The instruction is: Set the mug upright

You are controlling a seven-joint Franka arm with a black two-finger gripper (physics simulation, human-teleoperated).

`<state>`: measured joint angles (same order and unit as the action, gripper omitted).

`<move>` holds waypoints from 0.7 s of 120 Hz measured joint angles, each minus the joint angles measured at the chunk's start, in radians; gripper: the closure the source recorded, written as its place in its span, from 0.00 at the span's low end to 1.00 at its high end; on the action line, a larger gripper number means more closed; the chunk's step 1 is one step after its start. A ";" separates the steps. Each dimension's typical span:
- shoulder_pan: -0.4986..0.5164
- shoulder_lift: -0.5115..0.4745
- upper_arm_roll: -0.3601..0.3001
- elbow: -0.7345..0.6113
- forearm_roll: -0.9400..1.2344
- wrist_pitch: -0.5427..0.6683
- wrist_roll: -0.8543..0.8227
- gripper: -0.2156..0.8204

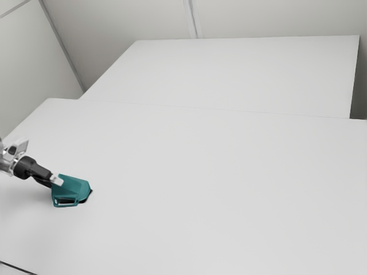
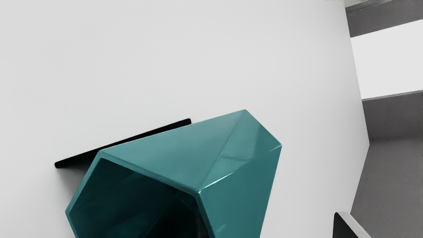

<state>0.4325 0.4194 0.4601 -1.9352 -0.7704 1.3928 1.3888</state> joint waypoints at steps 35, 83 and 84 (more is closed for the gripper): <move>-0.004 -0.007 0.001 -0.006 -0.019 -0.023 0.029 0.87; -0.052 -0.101 0.003 -0.007 -0.012 -0.036 0.047 0.95; -0.055 -0.108 0.003 -0.007 -0.010 -0.036 0.046 0.95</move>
<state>0.3771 0.3114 0.4628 -1.9425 -0.7808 1.3571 1.4351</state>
